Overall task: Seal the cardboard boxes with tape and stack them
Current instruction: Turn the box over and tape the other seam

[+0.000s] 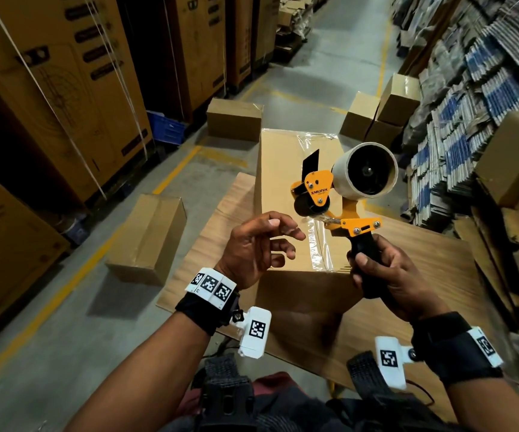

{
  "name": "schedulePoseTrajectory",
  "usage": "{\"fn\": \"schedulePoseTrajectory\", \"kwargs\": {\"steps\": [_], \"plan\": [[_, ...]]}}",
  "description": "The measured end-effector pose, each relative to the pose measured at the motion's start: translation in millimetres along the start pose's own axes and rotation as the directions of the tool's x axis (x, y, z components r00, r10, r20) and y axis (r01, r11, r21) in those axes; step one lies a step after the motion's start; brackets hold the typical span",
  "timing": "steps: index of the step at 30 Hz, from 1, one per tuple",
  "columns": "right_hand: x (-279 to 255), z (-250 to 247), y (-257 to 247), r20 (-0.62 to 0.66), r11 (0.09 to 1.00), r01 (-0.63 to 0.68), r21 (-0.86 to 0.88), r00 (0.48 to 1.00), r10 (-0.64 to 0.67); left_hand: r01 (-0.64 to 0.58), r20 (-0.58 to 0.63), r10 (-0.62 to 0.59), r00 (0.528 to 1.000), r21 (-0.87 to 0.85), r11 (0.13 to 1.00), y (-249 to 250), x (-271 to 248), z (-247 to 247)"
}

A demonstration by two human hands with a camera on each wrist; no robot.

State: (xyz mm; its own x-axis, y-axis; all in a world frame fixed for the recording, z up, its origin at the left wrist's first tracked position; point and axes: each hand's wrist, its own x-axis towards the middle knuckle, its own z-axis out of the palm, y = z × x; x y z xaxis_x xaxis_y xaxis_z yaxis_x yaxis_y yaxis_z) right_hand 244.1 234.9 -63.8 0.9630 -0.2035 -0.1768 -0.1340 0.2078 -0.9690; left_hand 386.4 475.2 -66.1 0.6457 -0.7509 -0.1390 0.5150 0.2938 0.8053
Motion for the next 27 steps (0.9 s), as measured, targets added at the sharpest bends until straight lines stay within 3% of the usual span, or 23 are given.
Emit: {"fn": "schedulePoseTrajectory", "kwargs": {"steps": [4, 8, 13, 15, 21, 27], "plan": [[-1.6, -5.1, 2.4, -0.007, 0.997, 0.028, -0.071, 1.0, -0.028, 0.095, -0.109, -0.086, 0.99, 0.072, 0.993, -0.3, 3.4, 1.8], [-2.6, -11.7, 4.7, -0.016, 0.99, 0.053, -0.133, 0.998, -0.056, 0.126, -0.221, -0.099, 0.97, 0.108, 0.986, 0.0, 5.0, 1.0], [-5.0, -22.0, 12.5, -0.011, 0.987, 0.052, -0.149, 0.998, -0.054, 0.422, -0.242, -0.366, 0.898, 0.243, 0.873, 12.2, 6.0, -14.3], [-6.7, -25.5, 15.5, 0.004, 0.986, 0.047, -0.157, 0.999, -0.047, 0.485, -0.252, -0.425, 0.869, 0.265, 0.834, 15.2, 7.8, -20.3], [-3.4, -24.7, 17.6, 0.065, 0.983, 0.041, -0.177, 0.997, -0.03, 0.495, -0.345, -0.364, 0.865, 0.469, 0.731, 23.5, 11.9, -23.2], [5.9, -31.5, 11.0, 0.101, 0.967, 0.07, -0.245, 0.994, -0.046, 0.475, -0.449, -0.249, 0.858, 0.509, 0.718, 20.3, 18.6, -27.5]]}}
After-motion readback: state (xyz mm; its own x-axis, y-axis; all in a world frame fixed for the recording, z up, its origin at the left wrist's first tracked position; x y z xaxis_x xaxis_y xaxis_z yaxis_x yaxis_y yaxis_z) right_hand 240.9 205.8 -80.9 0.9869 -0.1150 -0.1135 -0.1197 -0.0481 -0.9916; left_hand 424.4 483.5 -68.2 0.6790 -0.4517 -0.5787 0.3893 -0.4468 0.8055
